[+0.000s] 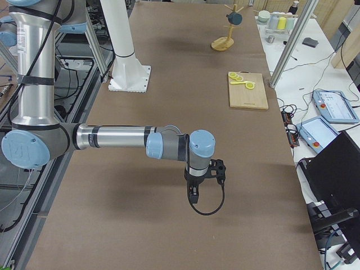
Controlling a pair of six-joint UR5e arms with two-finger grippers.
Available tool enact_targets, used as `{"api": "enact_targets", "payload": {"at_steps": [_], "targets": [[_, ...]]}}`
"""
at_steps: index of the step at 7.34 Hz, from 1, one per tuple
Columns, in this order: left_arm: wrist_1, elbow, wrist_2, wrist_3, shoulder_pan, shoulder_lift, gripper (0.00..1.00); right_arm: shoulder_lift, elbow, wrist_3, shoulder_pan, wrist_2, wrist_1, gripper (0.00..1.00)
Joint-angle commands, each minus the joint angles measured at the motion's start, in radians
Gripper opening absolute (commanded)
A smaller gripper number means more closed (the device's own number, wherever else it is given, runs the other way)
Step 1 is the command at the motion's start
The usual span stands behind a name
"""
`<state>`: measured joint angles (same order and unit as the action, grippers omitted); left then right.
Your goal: Hang cup on storage rack
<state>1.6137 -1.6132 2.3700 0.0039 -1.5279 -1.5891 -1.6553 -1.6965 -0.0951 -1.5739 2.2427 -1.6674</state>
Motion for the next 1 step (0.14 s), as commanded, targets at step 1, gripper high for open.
{"api": "enact_targets", "payload": {"at_steps": [1], "targets": [[0.000,0.001,0.000,0.001,0.000,-0.002,0.99,0.000,0.000,0.000,0.000,0.000,0.000,1.00]]}}
